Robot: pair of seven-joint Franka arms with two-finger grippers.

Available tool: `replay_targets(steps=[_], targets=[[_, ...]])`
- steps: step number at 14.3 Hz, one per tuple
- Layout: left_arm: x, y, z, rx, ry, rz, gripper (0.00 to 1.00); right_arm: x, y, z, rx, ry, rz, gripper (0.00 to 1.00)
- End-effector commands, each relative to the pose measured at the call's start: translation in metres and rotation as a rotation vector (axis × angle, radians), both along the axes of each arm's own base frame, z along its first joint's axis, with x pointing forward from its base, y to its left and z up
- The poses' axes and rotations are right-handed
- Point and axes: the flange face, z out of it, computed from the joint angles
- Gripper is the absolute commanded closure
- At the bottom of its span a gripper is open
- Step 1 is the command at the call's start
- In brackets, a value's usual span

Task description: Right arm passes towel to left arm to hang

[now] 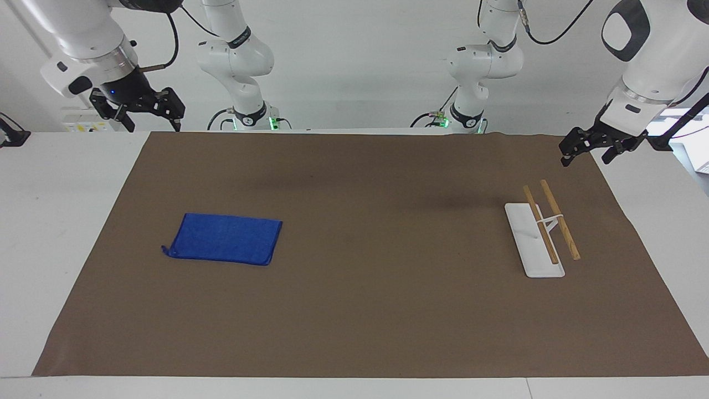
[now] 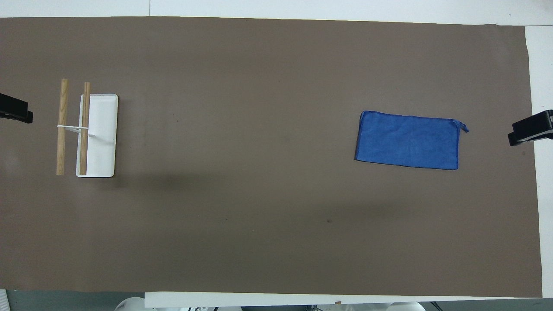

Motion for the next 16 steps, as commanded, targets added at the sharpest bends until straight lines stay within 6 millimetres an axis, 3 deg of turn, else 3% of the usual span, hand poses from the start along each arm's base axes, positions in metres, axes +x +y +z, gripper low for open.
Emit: replay_targets(steps=[1,8,10,14,16], targets=[[-0.007,0.005,0.002,0.015,0.001,-0.005,0.00,-0.003,-0.003,0.001,0.001,-0.008,0.006,0.00],[-0.007,0.004,0.002,0.015,0.003,-0.006,0.00,0.001,0.002,-0.003,-0.003,-0.030,0.004,0.00],[-0.007,0.004,0.002,0.013,0.003,-0.006,0.00,0.015,0.010,-0.053,-0.006,-0.050,-0.040,0.00],[-0.007,0.004,0.002,0.015,0.003,-0.006,0.00,0.035,0.059,-0.183,0.006,-0.098,-0.012,0.00],[-0.007,0.004,0.002,0.015,0.003,-0.006,0.00,0.036,0.062,-0.234,0.008,-0.085,-0.018,0.00]])
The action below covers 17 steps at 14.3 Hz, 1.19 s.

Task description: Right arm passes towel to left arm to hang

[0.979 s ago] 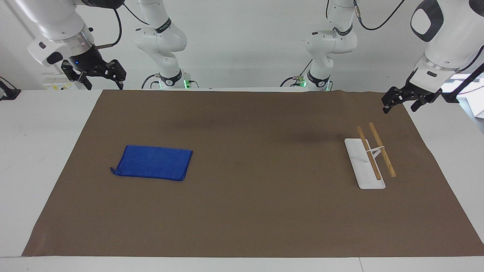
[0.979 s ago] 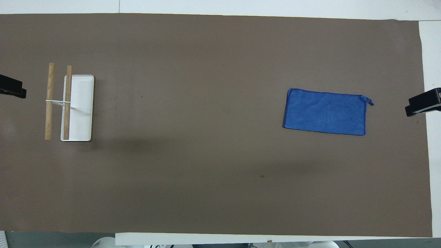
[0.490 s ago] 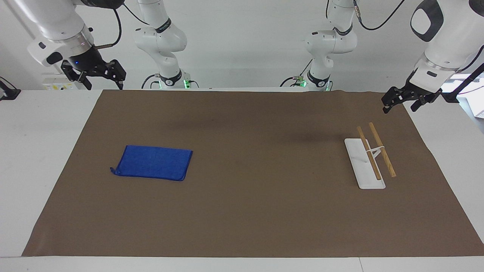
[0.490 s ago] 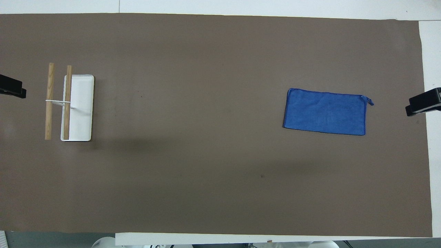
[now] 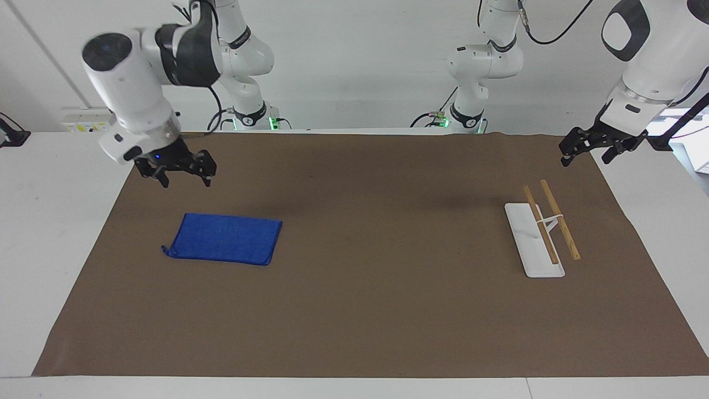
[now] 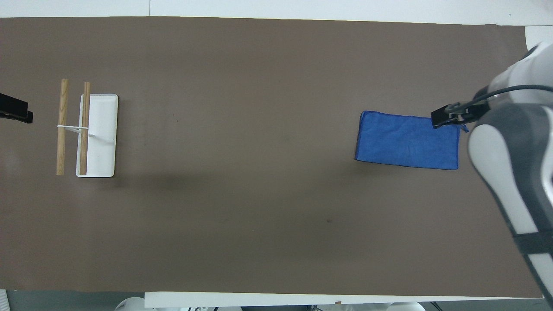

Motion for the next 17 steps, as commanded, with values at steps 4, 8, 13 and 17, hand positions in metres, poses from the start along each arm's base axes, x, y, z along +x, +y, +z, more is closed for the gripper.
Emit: replay_targets(steps=[4,8,13,17], targets=[[-0.007,0.005,0.002,0.015,0.003,-0.005,0.00,-0.024,-0.002,-0.115,0.018,-0.033,-0.005,0.00],[-0.007,0.004,0.002,0.013,0.003,-0.006,0.00,-0.022,-0.022,-0.154,0.022,-0.007,-0.016,0.04],[-0.007,0.004,0.002,0.013,0.003,-0.006,0.00,-0.023,-0.021,-0.167,0.024,-0.004,0.009,0.13],[-0.007,0.004,0.002,0.015,0.003,-0.007,0.00,-0.027,-0.023,-0.182,0.026,0.000,0.008,0.18]])
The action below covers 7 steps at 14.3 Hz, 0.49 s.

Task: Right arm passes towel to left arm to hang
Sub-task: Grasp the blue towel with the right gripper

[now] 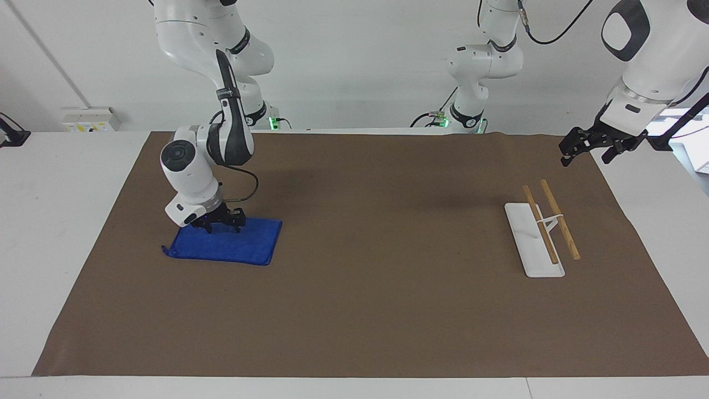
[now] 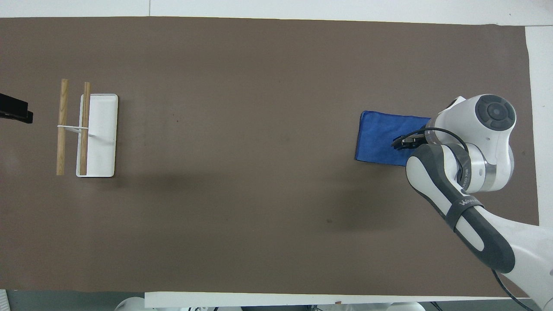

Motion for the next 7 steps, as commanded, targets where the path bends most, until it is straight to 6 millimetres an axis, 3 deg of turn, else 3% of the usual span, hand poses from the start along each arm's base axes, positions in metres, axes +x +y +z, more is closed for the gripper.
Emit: replay_targets(steps=[1,4,7], targets=[[-0.0068,0.0038,0.0016,0.015,0.003,-0.007,0.00,-0.0035,-0.0030,-0.0099,0.009,0.000,0.012,0.20],[-0.0068,0.0038,0.0016,0.015,0.003,-0.007,0.00,-0.0036,-0.0039,-0.0100,0.010,0.002,0.033,0.34],[-0.0068,0.0038,0.0016,0.015,0.003,-0.007,0.00,-0.0033,-0.0088,-0.0104,0.011,0.004,0.044,0.66]])
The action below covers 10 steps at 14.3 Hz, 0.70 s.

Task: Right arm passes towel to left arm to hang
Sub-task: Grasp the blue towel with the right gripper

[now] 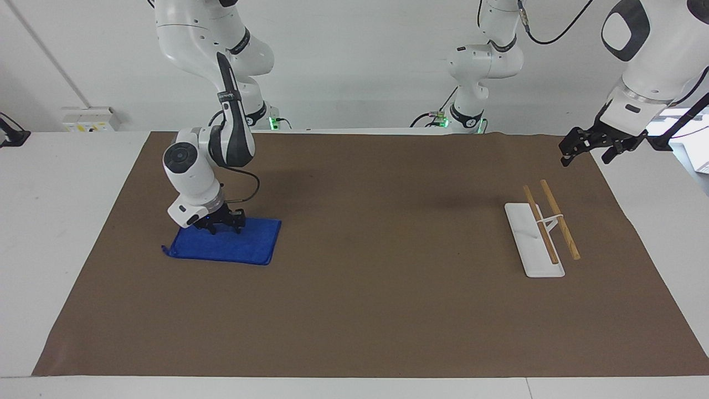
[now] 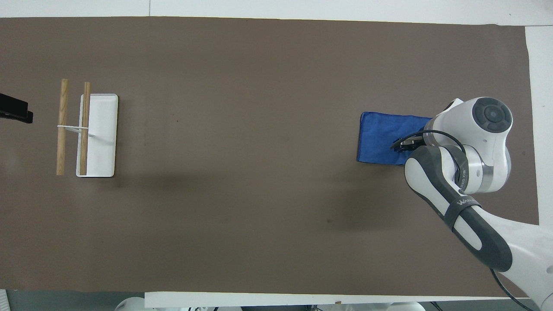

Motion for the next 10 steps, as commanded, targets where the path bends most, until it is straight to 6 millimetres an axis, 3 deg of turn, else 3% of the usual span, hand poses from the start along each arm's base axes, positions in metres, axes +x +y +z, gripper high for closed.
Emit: replay_targets(steps=[1,2,3,6,8,10], targets=[[-0.007,0.004,0.002,0.015,0.003,-0.007,0.00,-0.002,-0.006,-0.007,0.009,0.004,0.022,0.80],[-0.007,0.004,0.002,0.015,0.003,-0.007,0.00,-0.001,-0.005,-0.006,0.009,0.001,0.024,0.93],[-0.007,0.004,0.002,0.013,0.003,-0.005,0.00,-0.001,-0.005,-0.006,0.009,0.002,0.025,1.00],[-0.007,0.004,0.002,0.013,0.003,-0.005,0.00,0.008,-0.002,0.007,0.008,0.010,0.030,1.00],[-0.007,0.004,0.002,0.015,0.003,-0.007,0.00,0.023,0.004,0.036,0.006,0.054,0.030,1.00],[-0.007,0.004,0.002,0.015,0.003,-0.007,0.00,0.040,0.031,0.079,0.086,0.083,-0.003,1.00]])
